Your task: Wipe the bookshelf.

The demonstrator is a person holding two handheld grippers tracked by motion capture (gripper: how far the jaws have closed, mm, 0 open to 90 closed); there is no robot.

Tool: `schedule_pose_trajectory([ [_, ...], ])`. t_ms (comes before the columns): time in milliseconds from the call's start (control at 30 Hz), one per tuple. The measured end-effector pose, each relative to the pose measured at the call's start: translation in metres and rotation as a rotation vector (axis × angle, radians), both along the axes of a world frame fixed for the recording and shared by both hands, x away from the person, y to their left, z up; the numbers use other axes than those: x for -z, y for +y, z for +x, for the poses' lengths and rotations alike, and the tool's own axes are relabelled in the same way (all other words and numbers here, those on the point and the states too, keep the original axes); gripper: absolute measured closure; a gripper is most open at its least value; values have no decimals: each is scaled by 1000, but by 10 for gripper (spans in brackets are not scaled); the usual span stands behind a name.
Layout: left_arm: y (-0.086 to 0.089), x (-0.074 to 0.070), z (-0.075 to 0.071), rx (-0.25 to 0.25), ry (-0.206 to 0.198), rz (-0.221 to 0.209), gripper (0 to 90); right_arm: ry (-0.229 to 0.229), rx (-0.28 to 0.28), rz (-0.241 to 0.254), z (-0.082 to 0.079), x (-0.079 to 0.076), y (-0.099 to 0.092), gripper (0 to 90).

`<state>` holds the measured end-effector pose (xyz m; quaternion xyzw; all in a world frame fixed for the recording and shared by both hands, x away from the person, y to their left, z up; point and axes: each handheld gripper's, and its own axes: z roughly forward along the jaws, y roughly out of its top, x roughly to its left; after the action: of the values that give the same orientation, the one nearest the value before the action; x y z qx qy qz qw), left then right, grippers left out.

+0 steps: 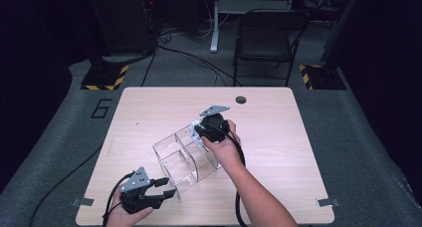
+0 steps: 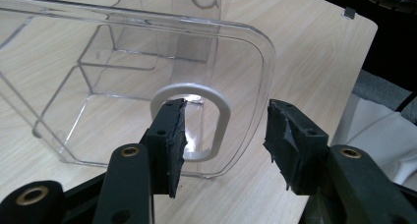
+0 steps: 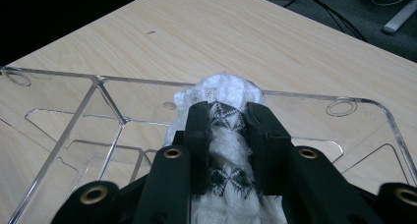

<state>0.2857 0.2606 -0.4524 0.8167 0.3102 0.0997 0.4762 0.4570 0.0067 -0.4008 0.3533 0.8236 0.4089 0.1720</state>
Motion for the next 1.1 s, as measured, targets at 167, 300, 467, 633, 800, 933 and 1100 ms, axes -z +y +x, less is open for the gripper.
schedule_pose_trajectory([
  [167, 9, -5, 0, -35, -6, -17, 488, 7, 5, 7, 0, 0, 0, 725],
  [300, 15, -13, -1, -51, -40, -14, 486, 21, -1, 7, 1, 0, 0, 725],
  [467, 23, -27, 5, -76, -65, -20, 483, 25, 4, 15, 2, 0, 0, 724],
  [633, 28, -36, 17, -93, -83, -5, 475, 32, -2, 9, 2, -1, 0, 724],
  [800, 30, -46, 29, -97, -86, -3, 467, 30, -1, 9, 3, 0, 0, 724],
  [933, 31, -51, 42, -109, -98, 7, 463, 32, -3, 10, 3, 0, 0, 724],
  [1100, 32, -55, 59, -128, -75, 21, 463, 34, -5, 14, 3, 0, -1, 723],
])
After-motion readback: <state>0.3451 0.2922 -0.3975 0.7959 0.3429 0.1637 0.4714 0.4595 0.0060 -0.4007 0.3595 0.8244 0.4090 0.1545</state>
